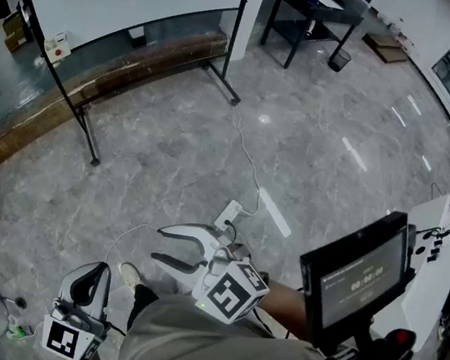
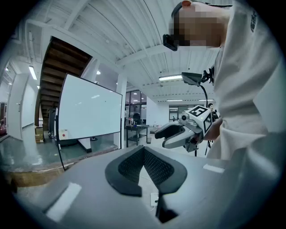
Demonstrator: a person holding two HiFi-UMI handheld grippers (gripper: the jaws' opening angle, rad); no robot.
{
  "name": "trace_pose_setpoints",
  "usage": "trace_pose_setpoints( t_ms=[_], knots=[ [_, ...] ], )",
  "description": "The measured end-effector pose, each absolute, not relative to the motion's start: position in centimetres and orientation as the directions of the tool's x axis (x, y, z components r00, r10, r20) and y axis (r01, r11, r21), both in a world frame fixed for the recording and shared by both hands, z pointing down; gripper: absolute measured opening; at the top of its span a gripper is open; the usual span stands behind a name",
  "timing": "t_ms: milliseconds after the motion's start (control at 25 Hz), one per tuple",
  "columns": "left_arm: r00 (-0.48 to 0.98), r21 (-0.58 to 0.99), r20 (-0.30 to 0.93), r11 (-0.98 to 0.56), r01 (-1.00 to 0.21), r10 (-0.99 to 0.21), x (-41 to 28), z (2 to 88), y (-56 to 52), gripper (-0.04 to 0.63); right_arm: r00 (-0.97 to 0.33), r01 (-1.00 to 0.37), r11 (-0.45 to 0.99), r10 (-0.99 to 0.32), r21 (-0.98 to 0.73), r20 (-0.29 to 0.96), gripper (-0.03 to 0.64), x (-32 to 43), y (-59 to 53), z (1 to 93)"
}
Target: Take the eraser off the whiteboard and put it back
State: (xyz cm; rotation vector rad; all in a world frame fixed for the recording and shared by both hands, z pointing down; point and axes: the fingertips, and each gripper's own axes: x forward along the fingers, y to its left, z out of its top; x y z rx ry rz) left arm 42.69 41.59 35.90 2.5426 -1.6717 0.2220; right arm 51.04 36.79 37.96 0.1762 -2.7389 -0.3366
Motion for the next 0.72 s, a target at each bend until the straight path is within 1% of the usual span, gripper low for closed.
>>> trace_pose_setpoints(
  t_ms=[320, 440, 520, 600, 680, 720],
  knots=[
    [0.345, -0.006, 0.178, -0.351, -0.936, -0.922, 41.1, 35.5, 42.9, 0.005, -0.924, -0.030, 0.969, -0.121, 0.245, 0.363, 0.184, 49.7, 37.7, 37.8],
    [0.312, -0.010, 0.201, -0.321, -0.947, -0.928, 39.0, 35.6, 44.0, 0.005, -0.931, 0.019, 0.968, -0.074, 0.250, 0.359, 0.183, 47.8, 38.3, 37.5],
    [0.324, -0.003, 0.213, -0.333, -0.943, -0.922, 37.0, 35.7, 43.1, 0.005, -0.933, 0.015, 0.959, -0.088, 0.283, 0.348, 0.183, 46.4, 37.2, 36.8],
    [0.322, 0.004, 0.211, -0.329, -0.944, -0.923, 34.2, 35.4, 42.1, 0.005, -0.930, -0.015, 0.959, -0.117, 0.282, 0.348, 0.179, 44.1, 35.9, 36.6],
    [0.292, 0.001, 0.195, -0.298, -0.955, -0.936, 30.3, 35.3, 41.9, 0.005, -0.925, -0.025, 0.960, -0.127, 0.277, 0.357, 0.136, 40.6, 35.3, 37.4],
    [0.281, 0.004, 0.195, -0.286, -0.958, -0.940, 28.4, 35.5, 42.1, 0.005, -0.924, -0.021, 0.960, -0.126, 0.280, 0.361, 0.097, 38.8, 35.2, 37.7]
  ],
)
